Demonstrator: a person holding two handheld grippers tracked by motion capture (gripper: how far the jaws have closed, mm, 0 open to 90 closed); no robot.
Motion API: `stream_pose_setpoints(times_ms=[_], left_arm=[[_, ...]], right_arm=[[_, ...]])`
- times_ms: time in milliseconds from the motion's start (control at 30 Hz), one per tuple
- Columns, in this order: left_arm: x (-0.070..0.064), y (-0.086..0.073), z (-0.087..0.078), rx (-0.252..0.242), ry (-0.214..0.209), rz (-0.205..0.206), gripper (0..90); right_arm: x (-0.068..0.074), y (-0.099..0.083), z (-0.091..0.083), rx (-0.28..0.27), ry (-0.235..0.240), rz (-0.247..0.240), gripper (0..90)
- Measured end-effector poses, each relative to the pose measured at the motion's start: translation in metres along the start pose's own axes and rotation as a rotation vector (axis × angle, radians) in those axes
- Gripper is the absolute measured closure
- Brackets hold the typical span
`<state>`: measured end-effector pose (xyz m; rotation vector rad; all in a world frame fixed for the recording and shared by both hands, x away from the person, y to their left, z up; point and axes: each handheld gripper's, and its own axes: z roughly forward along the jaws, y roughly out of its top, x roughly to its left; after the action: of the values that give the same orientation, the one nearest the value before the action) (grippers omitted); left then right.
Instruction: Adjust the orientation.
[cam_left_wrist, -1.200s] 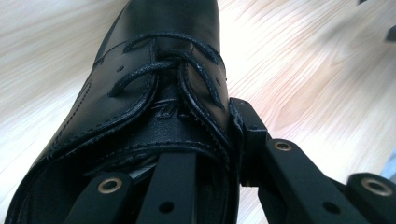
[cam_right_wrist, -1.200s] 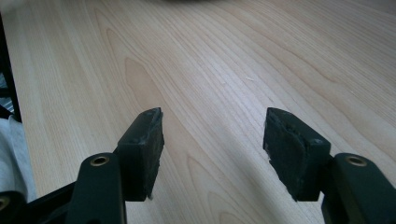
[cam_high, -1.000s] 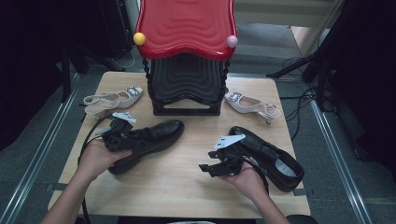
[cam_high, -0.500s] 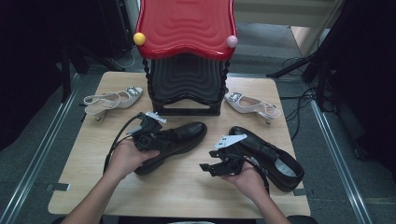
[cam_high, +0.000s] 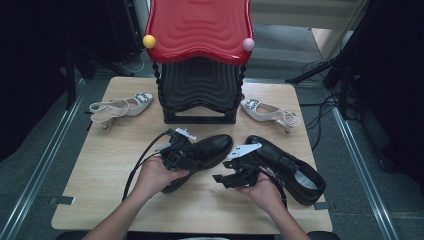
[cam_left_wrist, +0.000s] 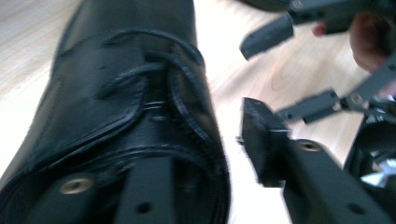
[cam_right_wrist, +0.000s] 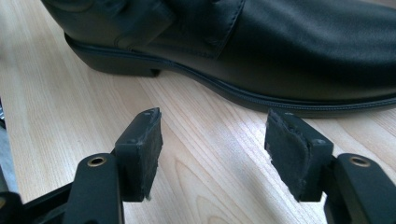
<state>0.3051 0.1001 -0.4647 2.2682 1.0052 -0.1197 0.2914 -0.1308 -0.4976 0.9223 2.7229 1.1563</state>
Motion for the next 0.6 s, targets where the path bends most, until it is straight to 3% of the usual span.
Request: stream_pose_setpoints(times_ms=[33,100,200,267,400,467,533,600], left_arm=[[-0.001,-0.001,-0.002,-0.001,0.005,0.022,54.3],[-0.001,-0.003,-0.008,0.007,-0.012,0.028,50.4],[0.000,-0.005,-0.013,0.007,-0.014,0.042,49.2],[0.002,-0.008,-0.027,-0.010,-0.028,0.051,48.5],[0.003,-0.011,-0.042,-0.026,-0.015,0.067,48.1],[0.011,-0.015,-0.060,-0.052,-0.010,0.070,48.2],[0.014,-0.017,-0.066,-0.072,-0.015,0.067,49.1],[0.026,-0.023,-0.082,-0.109,-0.011,0.066,59.6]], right_arm=[[-0.001,0.000,0.000,0.001,0.002,0.008,37.8],[-0.001,0.000,0.000,-0.005,-0.001,0.010,37.6],[-0.002,0.000,-0.002,-0.009,-0.002,0.014,37.6],[-0.002,0.000,-0.003,-0.016,-0.001,0.011,37.6],[-0.001,0.001,-0.003,-0.017,0.001,0.015,37.7],[-0.001,0.001,-0.002,-0.020,-0.003,0.014,37.3],[0.000,0.001,-0.002,-0.022,-0.007,0.017,37.3],[0.000,0.002,-0.002,-0.028,-0.004,0.019,37.4]])
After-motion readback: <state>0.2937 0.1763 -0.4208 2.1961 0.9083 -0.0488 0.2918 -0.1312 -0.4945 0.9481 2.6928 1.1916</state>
